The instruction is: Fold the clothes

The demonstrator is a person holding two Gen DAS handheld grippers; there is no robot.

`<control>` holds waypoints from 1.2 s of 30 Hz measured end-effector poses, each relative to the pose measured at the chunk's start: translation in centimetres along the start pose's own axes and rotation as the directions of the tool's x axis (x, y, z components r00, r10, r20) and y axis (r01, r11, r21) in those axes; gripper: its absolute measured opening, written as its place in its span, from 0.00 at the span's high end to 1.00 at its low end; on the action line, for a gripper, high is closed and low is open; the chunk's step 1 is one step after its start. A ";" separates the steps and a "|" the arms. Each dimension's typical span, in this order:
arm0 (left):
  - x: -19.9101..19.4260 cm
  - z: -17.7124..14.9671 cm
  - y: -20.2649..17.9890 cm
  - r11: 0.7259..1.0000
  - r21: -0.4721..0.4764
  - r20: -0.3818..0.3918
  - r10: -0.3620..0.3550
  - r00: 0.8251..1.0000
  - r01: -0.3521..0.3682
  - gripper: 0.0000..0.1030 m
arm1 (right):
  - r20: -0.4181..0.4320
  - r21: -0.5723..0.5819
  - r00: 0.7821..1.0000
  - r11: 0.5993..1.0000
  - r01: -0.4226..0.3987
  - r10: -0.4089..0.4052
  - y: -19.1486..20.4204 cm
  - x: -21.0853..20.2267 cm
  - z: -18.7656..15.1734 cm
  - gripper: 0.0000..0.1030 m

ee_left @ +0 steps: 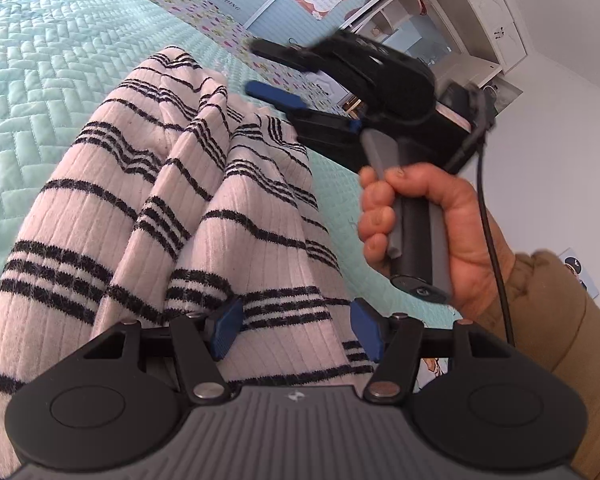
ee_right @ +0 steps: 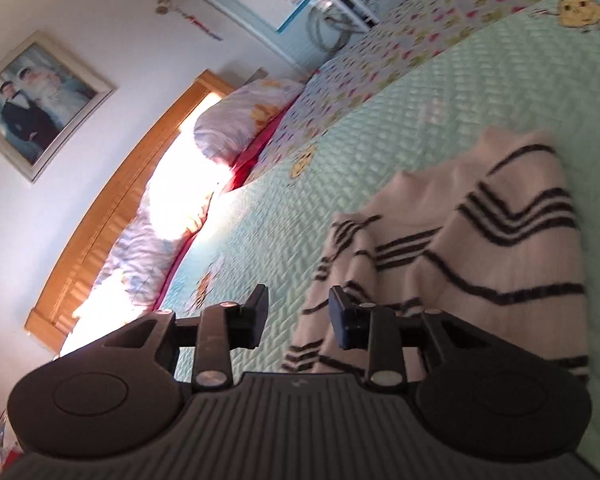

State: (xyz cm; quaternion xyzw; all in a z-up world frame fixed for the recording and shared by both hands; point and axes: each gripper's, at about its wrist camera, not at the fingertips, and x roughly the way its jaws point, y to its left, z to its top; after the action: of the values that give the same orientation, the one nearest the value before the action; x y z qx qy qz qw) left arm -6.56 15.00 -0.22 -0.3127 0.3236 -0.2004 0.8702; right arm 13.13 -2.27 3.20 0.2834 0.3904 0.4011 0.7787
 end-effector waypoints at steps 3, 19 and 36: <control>0.1 -0.2 -0.2 1.000 0.017 0.003 0.005 1.000 -0.005 0.39 | -0.099 -0.004 0.993 0.998 0.064 -0.064 -1.0 3.0 0.0 0.60; 0.4 -0.3 0.0 0.999 0.047 0.019 0.001 1.000 -0.002 0.39 | 0.005 -0.016 0.985 0.985 0.171 -0.171 -1.7 1.8 0.2 0.83; 0.4 -0.3 0.2 0.999 0.034 0.018 -0.008 1.000 0.008 0.39 | -0.115 0.027 0.988 0.994 0.110 -0.106 -1.7 1.4 -2.0 0.93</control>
State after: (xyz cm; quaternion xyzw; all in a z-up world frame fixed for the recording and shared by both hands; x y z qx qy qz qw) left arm -6.45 14.77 -0.69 -0.3008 0.3111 -0.2067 0.8775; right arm 12.72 -1.75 0.31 0.2516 0.4556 0.3672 0.7709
